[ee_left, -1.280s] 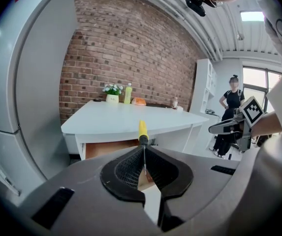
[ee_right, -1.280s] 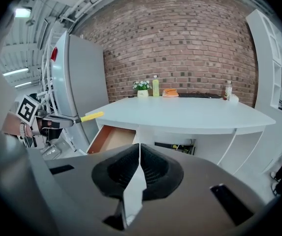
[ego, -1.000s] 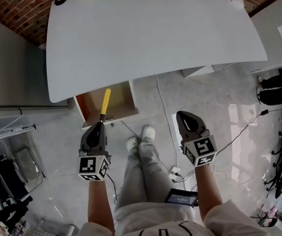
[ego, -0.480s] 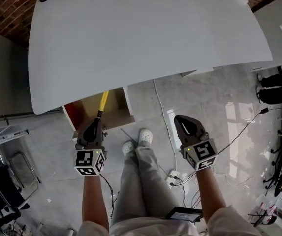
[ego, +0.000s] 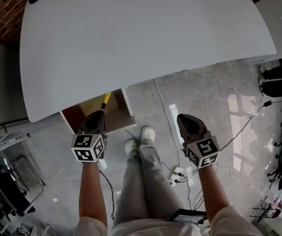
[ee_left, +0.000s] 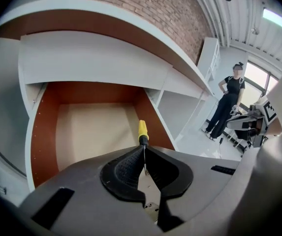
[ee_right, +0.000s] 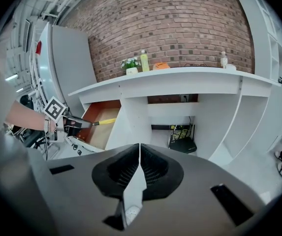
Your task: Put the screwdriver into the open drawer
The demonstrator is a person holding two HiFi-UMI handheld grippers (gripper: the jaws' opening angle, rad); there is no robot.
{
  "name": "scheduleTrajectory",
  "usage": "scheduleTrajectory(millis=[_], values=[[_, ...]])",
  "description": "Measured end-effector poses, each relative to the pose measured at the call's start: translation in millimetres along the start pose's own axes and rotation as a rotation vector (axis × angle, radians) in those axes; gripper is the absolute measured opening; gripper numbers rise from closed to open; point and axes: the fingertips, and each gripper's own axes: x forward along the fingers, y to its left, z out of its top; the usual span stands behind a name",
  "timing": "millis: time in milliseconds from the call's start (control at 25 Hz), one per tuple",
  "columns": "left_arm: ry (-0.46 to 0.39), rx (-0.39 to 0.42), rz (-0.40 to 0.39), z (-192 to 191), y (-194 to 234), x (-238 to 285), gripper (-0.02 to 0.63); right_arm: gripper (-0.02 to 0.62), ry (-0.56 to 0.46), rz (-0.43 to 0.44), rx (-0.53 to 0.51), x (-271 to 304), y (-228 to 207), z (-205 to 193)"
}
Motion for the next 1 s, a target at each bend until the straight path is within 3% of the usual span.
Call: scheduleTrajectory(millis=[280,440,760,840,1000], values=[[0.153,0.049,-0.070,-12.2,-9.8,26.5,0.023,0.021,0.012,0.012,-0.001,2.9,-0.6,-5.6],[0.219,0.066,-0.056,-16.3,-9.7,34.3,0.023,0.021,0.021,0.007,-0.002,2.8,-4.5,-11.0],[0.195,0.070,0.012,-17.5,-1.9,35.7,0.026,0.021,0.030,0.023,0.000,5.0,-5.0,-12.5],[0.184,0.065,0.026,-16.0,-1.1,34.0,0.093,0.021,0.027,0.028,-0.004,5.1,-4.2,-8.8],[0.167,0.057,0.047,-7.6,-2.0,28.3,0.104,0.021,0.020,0.031,-0.021,3.1,-5.0,0.6]])
